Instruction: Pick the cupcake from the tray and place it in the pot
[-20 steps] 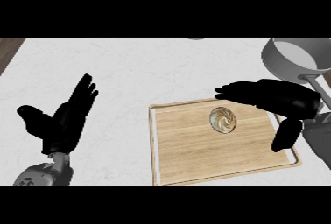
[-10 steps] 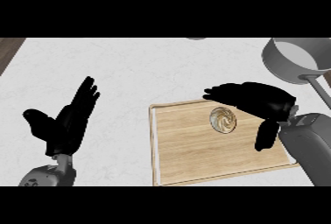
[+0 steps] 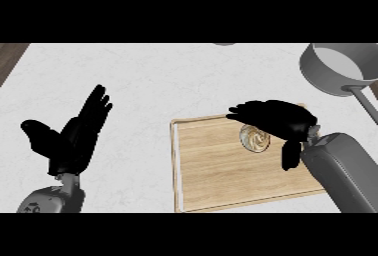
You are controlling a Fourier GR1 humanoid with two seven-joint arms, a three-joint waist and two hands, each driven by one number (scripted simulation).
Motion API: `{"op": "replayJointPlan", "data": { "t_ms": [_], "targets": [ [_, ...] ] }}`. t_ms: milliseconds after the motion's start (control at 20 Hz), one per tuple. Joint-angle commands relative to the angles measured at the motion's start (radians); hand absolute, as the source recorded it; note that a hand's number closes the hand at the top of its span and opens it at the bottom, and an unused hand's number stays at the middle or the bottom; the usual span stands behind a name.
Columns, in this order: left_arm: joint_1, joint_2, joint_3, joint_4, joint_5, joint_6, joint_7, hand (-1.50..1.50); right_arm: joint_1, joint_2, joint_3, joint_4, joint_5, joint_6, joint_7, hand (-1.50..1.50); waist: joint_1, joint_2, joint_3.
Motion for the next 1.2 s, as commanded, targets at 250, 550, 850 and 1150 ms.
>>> {"op": "replayJointPlan", "data": {
  "t_ms": [250, 550, 850, 1150],
  "targets": [
    [0.035, 0.005, 0.047, 0.005, 0.007, -0.050, -0.025, 0.00, 0.006, 0.068, 0.034, 0.077, 0.168, -0.025, -0.004, -1.50, 0.000, 0.000, 0.000],
    [-0.049, 0.002, 0.066, 0.047, -0.017, -0.065, -0.011, 0.00, -0.007, 0.074, -0.026, 0.121, 0.208, -0.016, -0.069, -1.50, -0.003, 0.000, 0.000],
    [-0.046, -0.028, 0.042, -0.026, -0.033, -0.026, 0.065, 0.00, -0.011, 0.130, -0.023, 0.153, 0.182, -0.075, -0.193, 1.50, 0.000, 0.000, 0.000],
    [0.033, -0.045, 0.049, -0.006, -0.021, -0.073, -0.019, 0.00, 0.083, 0.143, -0.027, 0.103, 0.232, -0.139, -0.229, 1.50, -0.004, -0.001, 0.000]
  ]
}}
